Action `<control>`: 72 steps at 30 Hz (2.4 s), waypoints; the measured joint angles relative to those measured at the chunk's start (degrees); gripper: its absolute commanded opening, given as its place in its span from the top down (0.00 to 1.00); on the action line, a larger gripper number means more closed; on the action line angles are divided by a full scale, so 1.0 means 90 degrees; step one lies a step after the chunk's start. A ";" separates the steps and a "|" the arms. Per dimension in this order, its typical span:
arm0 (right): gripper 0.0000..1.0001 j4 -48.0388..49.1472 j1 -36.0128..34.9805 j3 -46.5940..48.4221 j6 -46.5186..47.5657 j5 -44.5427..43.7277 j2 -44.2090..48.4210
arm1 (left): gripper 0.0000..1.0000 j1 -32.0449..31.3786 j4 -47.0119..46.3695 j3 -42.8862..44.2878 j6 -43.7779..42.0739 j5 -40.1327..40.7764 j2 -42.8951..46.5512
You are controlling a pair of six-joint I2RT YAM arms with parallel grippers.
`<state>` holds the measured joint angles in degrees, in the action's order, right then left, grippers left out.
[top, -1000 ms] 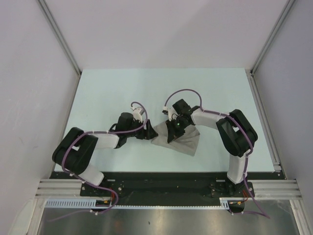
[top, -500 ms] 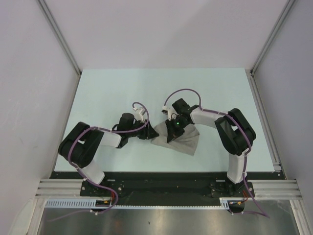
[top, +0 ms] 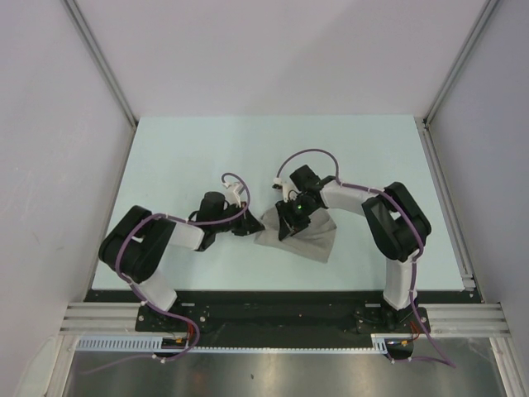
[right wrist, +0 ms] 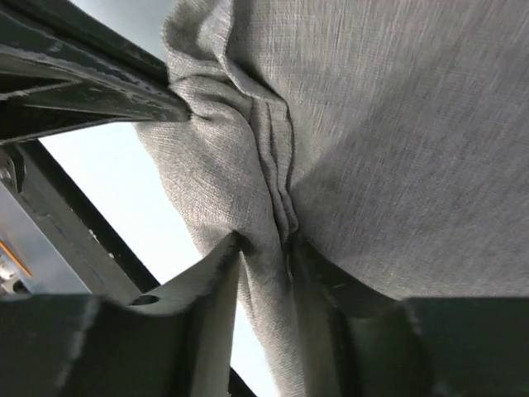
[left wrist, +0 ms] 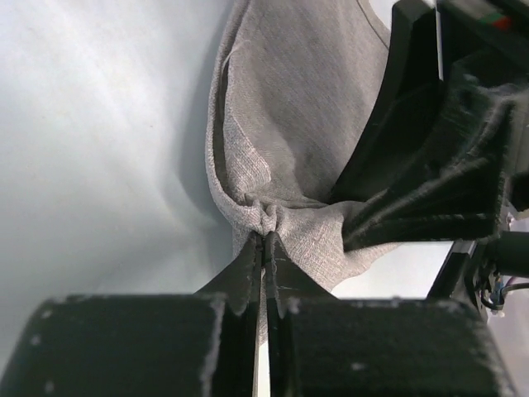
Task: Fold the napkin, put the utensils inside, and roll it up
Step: Roll the napkin with the utensil
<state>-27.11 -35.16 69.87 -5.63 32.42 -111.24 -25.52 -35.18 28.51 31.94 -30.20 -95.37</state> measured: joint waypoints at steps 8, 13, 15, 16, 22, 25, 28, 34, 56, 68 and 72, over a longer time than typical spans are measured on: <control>0.26 0.0197 -0.0046 -0.0826 0.0002 -0.0733 0.1246 | 1.00 0.0296 0.0284 0.0005 -0.0053 -0.0066 0.0000; 0.19 0.0124 -0.0073 -0.1605 -0.0136 -0.1173 0.2421 | 1.00 0.0304 0.0374 0.0041 -0.0112 -0.0078 0.0007; 0.16 0.0068 -0.0107 -0.1892 -0.0202 -0.1348 0.2858 | 1.00 0.0304 0.0401 0.0049 -0.0121 -0.0080 0.0015; 0.16 0.0046 -0.0112 -0.2001 -0.0221 -0.1421 0.3031 | 1.00 0.0304 0.0403 0.0051 -0.0126 -0.0087 0.0015; 0.16 0.0019 -0.0051 -0.2288 -0.0304 -0.1676 0.3283 | 1.00 0.0308 0.0469 0.0066 -0.0170 -0.0124 0.0039; 0.17 -0.0010 -0.0027 -0.2348 -0.0333 -0.1785 0.3228 | 1.00 0.0311 0.0556 0.0066 -0.0187 -0.0117 0.0102; 0.19 -0.0104 -0.0007 -0.2446 -0.0389 -0.1909 0.3211 | 1.00 0.0311 0.0641 0.0066 -0.0223 -0.0117 0.0158; 0.41 -0.0282 0.0044 -0.2465 -0.0529 -0.1931 0.2987 | 1.00 0.0313 0.0663 0.0066 -0.0226 -0.0119 0.0160; 0.68 -0.1061 0.0937 -0.1960 -0.0704 -0.0882 0.1814 | 1.00 0.0316 0.0833 0.0141 -0.0279 -0.0117 0.0175; 0.24 -0.1537 0.0954 -0.1394 -0.0663 -0.1593 0.1668 | 1.00 0.0316 0.1015 0.0219 -0.0389 -0.0085 0.0175; 0.20 -0.1814 0.0736 -0.0964 -0.0588 -0.2710 0.1926 | 1.00 0.0316 0.1103 0.0255 -0.0386 -0.0007 0.0175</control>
<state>-43.44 -28.53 61.19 -10.92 8.03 -93.91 -22.68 -25.26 30.81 28.47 -30.26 -93.80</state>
